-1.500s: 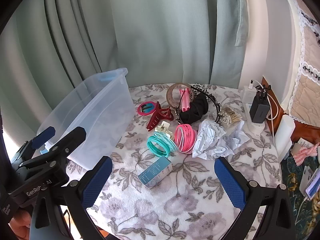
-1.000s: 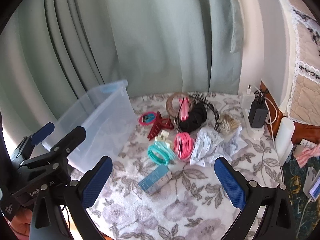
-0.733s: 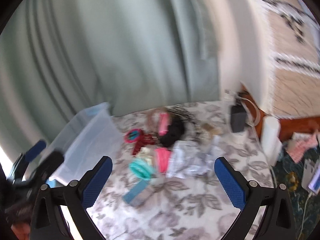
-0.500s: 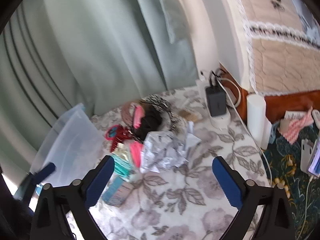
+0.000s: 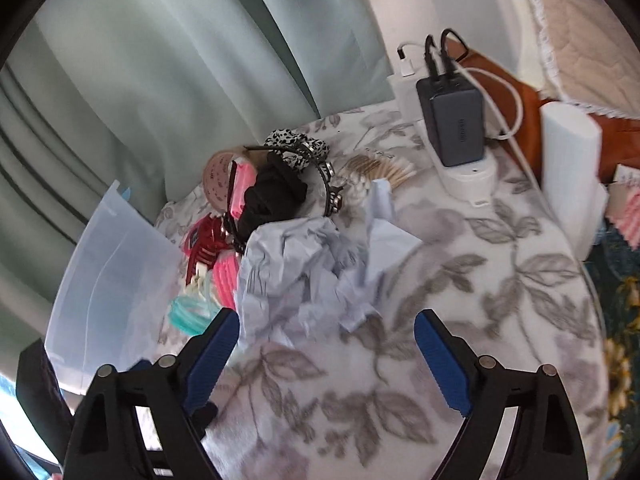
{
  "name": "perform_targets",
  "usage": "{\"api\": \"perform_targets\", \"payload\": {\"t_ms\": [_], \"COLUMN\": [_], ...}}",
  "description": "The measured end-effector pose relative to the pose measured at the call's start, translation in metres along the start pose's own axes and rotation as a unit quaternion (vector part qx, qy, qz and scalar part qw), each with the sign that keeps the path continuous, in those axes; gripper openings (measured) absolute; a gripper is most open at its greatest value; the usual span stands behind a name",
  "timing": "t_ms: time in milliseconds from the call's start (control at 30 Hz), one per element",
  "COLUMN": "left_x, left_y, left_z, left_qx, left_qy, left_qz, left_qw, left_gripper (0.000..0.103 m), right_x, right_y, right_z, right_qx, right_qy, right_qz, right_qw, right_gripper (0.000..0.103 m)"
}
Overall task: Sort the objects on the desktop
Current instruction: 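Move the right tool to the crumpled paper and the left tool to the teal box, then grasp the crumpled white paper with the right tool while the left tool grasps the teal box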
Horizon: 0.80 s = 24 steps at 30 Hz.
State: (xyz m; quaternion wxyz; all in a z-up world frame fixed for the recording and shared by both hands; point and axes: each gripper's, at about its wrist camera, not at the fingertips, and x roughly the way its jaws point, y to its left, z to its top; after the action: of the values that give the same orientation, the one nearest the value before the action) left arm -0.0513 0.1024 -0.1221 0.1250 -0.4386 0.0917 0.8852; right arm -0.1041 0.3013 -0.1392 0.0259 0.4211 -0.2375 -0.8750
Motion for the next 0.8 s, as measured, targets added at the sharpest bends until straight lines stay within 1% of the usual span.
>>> {"api": "perform_targets", "payload": {"t_ms": [67,167,267,333,400,433,467,533,600,700,767,800], "left_x": [0.003,0.008,0.010,0.016,0.019,0.020,0.021,0.023,0.023,0.021,0.019,0.018], "left_y": [0.001,0.001,0.002,0.002,0.004,0.005,0.005,0.007,0.008,0.008,0.007,0.007], "left_z": [0.003,0.002,0.002,0.005,0.005,0.005,0.005,0.006,0.005,0.004,0.002,0.001], "left_qx": [0.003,0.002,0.002,0.001,-0.004,-0.006,-0.008,-0.012,-0.016,-0.016,-0.015,-0.014], "left_qy": [0.002,0.005,0.006,0.006,0.010,0.012,0.013,0.019,0.023,0.022,0.024,0.026], "left_qz": [0.000,-0.003,-0.002,-0.004,-0.002,-0.004,-0.005,-0.009,-0.016,-0.017,-0.027,-0.031], "left_qw": [1.0000,1.0000,1.0000,1.0000,0.9999,0.9999,0.9999,0.9997,0.9995,0.9995,0.9993,0.9991], "left_gripper": [0.102,0.102,0.103,0.102,0.102,0.099,0.093,0.086,0.081,0.070,0.057,0.054], "right_x": [0.008,0.019,0.032,0.039,0.046,0.049,0.052,0.056,0.057,0.055,0.052,0.050], "right_y": [-0.002,-0.003,-0.004,-0.006,-0.008,-0.008,-0.009,-0.011,-0.014,-0.018,-0.019,-0.020], "right_z": [0.002,0.005,0.009,0.011,0.014,0.015,0.016,0.015,0.015,0.014,0.014,0.013], "right_qx": [0.010,0.026,0.031,0.040,0.048,0.051,0.055,0.063,0.074,0.085,0.088,0.091], "right_qy": [0.005,0.010,0.014,0.016,0.019,0.019,0.021,0.025,0.028,0.028,0.025,0.023], "right_qz": [0.011,0.028,0.022,0.031,0.029,0.029,0.031,0.031,0.037,0.042,0.043,0.044], "right_qw": [1.000,0.999,0.999,0.999,0.998,0.998,0.998,0.997,0.996,0.995,0.995,0.995], "right_gripper": [0.092,0.096,0.097,0.099,0.099,0.099,0.099,0.099,0.099,0.098,0.095,0.093]}}
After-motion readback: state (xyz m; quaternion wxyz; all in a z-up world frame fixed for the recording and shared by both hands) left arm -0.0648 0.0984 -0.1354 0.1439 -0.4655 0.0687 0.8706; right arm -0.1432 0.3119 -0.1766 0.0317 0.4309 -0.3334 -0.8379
